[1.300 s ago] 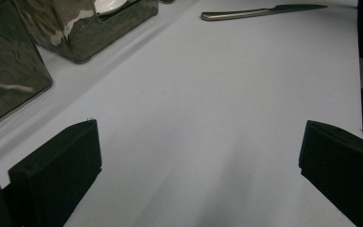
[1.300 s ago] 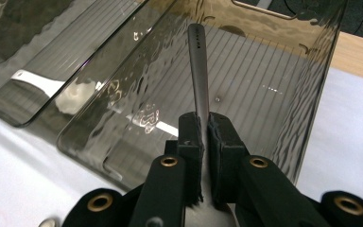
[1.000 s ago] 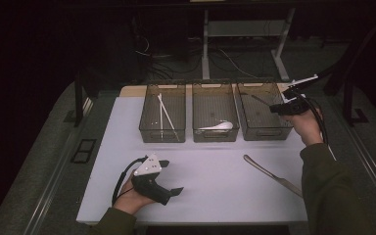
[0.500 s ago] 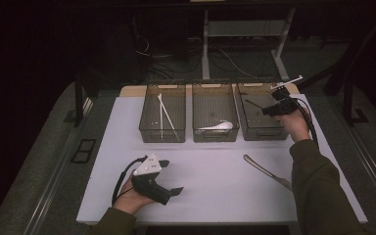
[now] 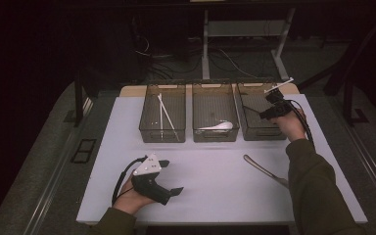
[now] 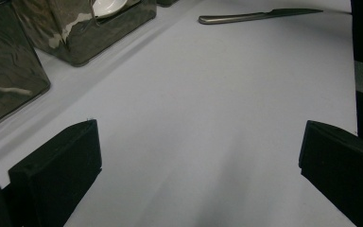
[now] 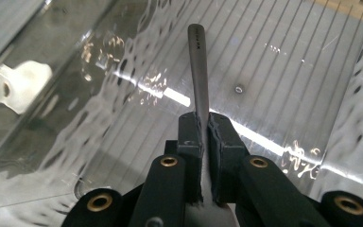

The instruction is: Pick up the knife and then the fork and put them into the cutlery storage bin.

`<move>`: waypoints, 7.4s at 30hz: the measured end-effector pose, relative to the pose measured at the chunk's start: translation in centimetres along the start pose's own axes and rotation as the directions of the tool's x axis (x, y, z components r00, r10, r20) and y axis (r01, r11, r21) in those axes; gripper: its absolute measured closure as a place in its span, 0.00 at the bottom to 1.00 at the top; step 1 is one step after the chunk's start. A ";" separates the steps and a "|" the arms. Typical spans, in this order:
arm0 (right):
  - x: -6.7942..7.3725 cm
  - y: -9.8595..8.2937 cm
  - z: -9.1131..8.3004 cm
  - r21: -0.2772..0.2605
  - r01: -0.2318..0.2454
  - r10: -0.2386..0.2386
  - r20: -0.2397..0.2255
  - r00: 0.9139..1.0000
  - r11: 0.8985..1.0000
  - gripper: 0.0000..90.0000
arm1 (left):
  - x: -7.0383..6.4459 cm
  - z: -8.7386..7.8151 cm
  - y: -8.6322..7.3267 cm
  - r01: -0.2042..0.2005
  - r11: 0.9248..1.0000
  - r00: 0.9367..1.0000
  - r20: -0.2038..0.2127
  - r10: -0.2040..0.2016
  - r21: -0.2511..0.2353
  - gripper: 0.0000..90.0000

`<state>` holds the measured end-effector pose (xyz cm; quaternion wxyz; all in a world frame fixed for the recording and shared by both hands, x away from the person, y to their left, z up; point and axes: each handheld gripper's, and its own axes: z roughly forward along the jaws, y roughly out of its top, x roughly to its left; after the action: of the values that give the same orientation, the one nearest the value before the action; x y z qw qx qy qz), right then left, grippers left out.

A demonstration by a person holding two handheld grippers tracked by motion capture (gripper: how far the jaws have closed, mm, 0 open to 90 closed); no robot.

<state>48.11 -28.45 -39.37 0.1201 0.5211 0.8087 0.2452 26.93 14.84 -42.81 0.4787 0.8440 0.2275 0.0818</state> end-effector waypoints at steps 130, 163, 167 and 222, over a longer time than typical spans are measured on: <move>7.5 -12.9 -5.4 0.214 0.381 -0.332 -0.234 0.914 0.899 0.82 | -0.1 0.1 -0.1 -0.011 1.000 1.000 -0.016 0.011 0.021 0.00; 7.8 -12.1 -3.7 0.336 0.388 -0.323 -0.232 0.917 0.858 0.89 | -0.1 0.2 -0.1 -0.010 1.000 1.000 -0.013 0.010 0.021 0.00; 7.2 -12.4 -4.0 0.287 0.373 -0.304 -0.259 0.917 0.882 0.89 | -0.1 0.2 -0.1 -0.011 1.000 1.000 -0.012 0.012 0.022 0.00; 2.2 -12.9 -11.1 -0.400 0.007 -0.115 -0.248 0.962 0.917 0.89 | 0.2 0.1 -0.1 0.001 1.000 1.000 -0.006 -0.001 0.011 0.00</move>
<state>32.02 -33.84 -36.51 0.1207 0.4227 0.7672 0.4671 27.09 14.91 -42.99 0.4732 0.8463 0.2300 0.0829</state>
